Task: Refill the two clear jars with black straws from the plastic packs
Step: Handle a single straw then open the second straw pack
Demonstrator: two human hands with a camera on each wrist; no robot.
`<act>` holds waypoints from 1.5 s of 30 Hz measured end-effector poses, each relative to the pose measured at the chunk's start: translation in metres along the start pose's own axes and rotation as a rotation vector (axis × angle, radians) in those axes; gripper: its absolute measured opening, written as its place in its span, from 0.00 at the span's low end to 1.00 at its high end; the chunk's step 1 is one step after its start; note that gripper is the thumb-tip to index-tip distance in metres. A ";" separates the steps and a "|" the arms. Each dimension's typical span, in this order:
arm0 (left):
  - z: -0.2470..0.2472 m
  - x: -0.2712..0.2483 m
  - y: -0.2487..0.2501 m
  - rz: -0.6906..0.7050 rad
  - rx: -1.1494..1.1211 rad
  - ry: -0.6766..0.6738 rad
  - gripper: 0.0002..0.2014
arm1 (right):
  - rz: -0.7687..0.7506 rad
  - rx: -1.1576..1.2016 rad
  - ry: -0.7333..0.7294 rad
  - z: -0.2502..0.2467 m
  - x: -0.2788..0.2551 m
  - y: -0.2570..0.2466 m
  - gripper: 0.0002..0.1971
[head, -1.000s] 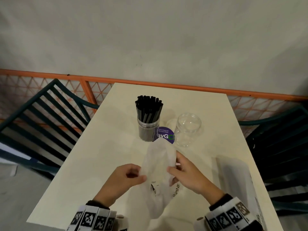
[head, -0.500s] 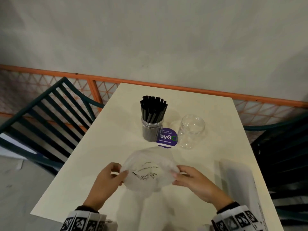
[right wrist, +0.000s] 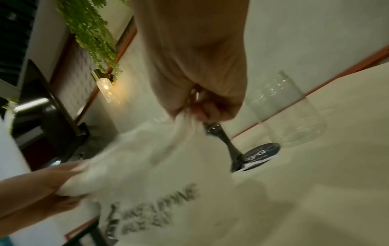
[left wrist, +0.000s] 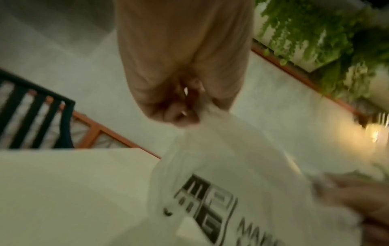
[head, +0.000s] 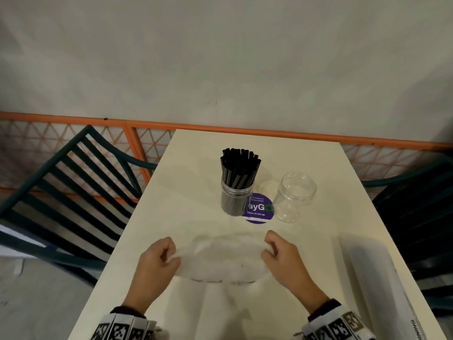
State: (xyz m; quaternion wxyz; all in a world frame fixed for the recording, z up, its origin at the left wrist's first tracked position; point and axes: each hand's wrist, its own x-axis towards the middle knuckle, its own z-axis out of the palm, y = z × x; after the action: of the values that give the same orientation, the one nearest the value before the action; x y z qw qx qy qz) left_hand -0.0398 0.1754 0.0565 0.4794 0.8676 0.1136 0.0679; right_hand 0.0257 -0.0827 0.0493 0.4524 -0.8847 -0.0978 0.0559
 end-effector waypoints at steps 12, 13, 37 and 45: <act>-0.007 -0.004 -0.043 0.181 0.203 -0.028 0.28 | -0.280 -0.260 -0.277 0.039 -0.034 0.011 0.26; -0.009 -0.007 -0.046 0.182 0.280 -0.169 0.24 | -0.235 -0.286 -0.303 0.044 -0.037 0.014 0.29; 0.044 -0.002 -0.047 0.070 0.695 -0.355 0.15 | 0.324 -0.522 0.414 -0.055 -0.062 0.117 0.13; 0.107 -0.021 0.029 0.136 0.242 -0.329 0.08 | 0.886 -0.289 0.295 -0.129 -0.099 0.172 0.47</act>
State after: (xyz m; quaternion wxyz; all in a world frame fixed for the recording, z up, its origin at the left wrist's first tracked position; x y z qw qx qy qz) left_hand -0.0323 0.0669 0.0240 0.3779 0.9239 -0.0177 -0.0567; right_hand -0.0251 -0.3049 -0.0140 0.2667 -0.8935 0.3464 0.1030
